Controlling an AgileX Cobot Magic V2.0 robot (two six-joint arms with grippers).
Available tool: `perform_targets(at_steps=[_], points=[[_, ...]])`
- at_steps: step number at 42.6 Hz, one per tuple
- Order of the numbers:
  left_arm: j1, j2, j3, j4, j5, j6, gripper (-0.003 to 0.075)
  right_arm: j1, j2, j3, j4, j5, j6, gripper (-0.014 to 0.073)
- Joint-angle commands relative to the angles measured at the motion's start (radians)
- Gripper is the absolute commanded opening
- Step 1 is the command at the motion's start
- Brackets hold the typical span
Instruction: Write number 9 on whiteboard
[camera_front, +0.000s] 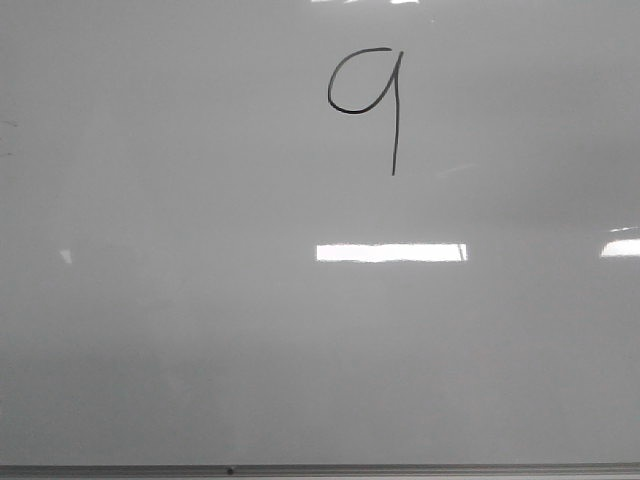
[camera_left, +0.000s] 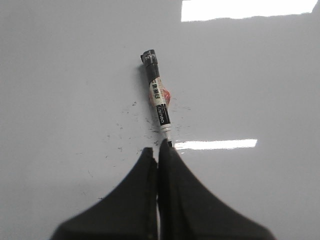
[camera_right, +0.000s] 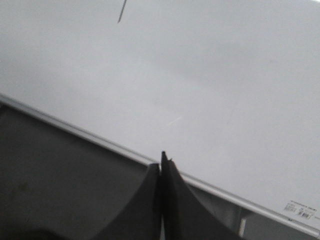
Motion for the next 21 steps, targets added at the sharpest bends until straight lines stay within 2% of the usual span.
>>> perform_targets(at_steps=[1, 9, 21], points=[[0.000, -0.018, 0.002, 0.001, -0.083, -0.009, -0.0019, -0.076, -0.082, 0.081, -0.012, -0.242, -0.007, -0.0069], [0.000, -0.018, 0.002, 0.001, -0.083, -0.009, -0.0019, -0.198, -0.273, 0.356, -0.011, -0.556, -0.007, -0.0069], [0.000, -0.018, 0.002, 0.001, -0.083, -0.009, -0.0019, -0.232, -0.411, 0.646, -0.011, -0.800, -0.007, -0.0069]])
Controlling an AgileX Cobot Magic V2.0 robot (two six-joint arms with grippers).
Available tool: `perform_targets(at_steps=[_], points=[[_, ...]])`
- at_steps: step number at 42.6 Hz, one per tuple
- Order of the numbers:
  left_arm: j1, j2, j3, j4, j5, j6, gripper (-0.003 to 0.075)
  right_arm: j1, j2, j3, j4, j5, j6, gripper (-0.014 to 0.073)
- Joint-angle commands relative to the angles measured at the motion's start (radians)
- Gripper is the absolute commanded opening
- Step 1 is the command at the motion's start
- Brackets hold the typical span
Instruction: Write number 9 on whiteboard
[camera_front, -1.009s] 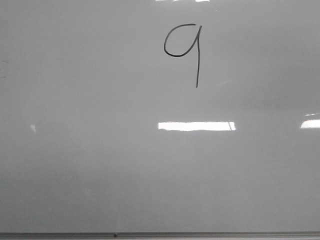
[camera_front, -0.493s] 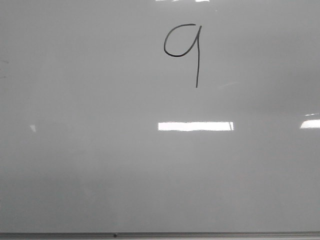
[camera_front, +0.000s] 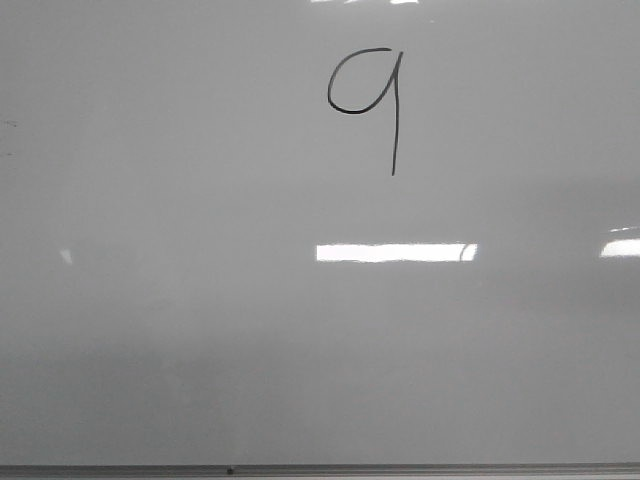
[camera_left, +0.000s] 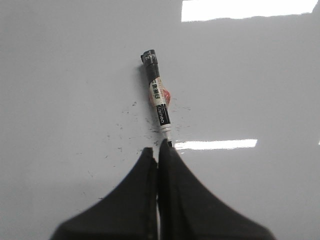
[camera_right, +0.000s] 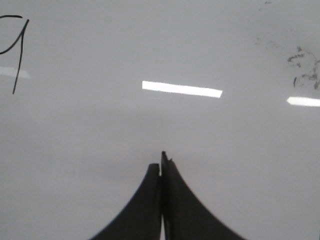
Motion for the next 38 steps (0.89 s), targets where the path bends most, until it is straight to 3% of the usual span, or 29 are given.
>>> perform_targets(at_steps=[1, 15, 38], points=[[0.000, -0.018, 0.002, 0.001, -0.083, -0.009, -0.0019, -0.008, -0.022, 0.048, -0.008, -0.179, -0.007, -0.0069], [0.000, -0.018, 0.002, 0.001, -0.083, -0.009, -0.0019, 0.001, -0.081, 0.239, -0.008, -0.425, -0.007, -0.0069], [0.000, -0.018, 0.002, 0.001, -0.083, -0.009, -0.0019, 0.001, -0.081, 0.235, -0.010, -0.425, 0.026, -0.0069]])
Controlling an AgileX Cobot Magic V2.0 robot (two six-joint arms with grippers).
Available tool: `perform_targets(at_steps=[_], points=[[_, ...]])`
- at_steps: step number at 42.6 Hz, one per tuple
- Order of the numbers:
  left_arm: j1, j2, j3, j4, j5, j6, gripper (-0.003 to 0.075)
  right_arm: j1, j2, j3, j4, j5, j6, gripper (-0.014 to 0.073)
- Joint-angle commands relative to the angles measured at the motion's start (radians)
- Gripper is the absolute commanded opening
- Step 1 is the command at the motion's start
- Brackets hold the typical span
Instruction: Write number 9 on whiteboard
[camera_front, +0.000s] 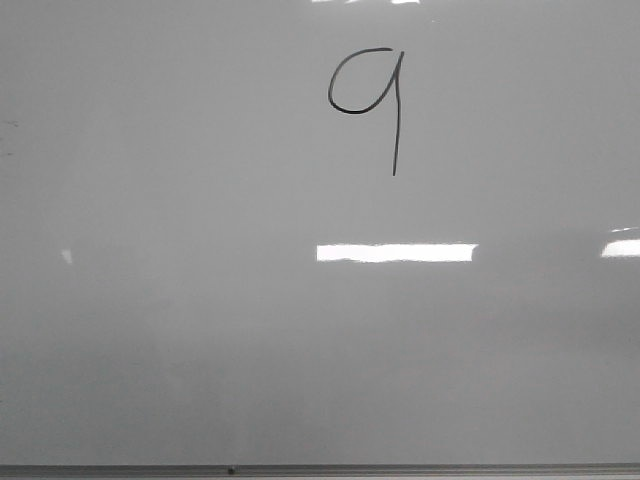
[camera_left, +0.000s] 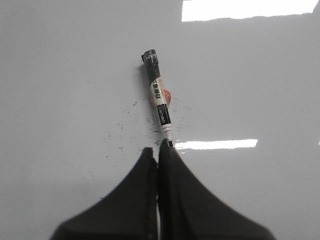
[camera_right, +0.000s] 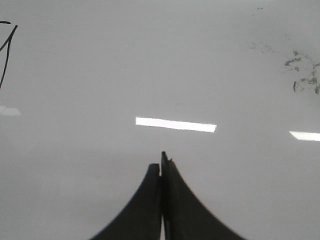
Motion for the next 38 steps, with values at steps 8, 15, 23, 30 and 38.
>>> perform_targets(at_steps=[8, 15, 23, 30, 38], points=[[0.000, -0.018, 0.002, 0.001, -0.083, -0.009, -0.0019, 0.001, -0.019, -0.003, -0.068, -0.123, 0.152, -0.0069], [0.000, -0.018, 0.002, 0.001, -0.083, -0.009, -0.0019, 0.001, -0.019, -0.003, -0.076, -0.142, 0.153, -0.0069], [0.000, -0.018, 0.002, 0.001, -0.083, -0.009, -0.0019, 0.002, -0.019, -0.003, -0.076, -0.188, 0.153, -0.0069], [0.000, -0.018, 0.002, 0.001, -0.083, -0.009, -0.0019, 0.024, -0.019, -0.003, -0.076, -0.188, 0.153, -0.0069], [0.000, -0.018, 0.002, 0.001, -0.083, -0.009, -0.0019, 0.023, -0.019, -0.003, -0.076, -0.187, 0.153, -0.0069]])
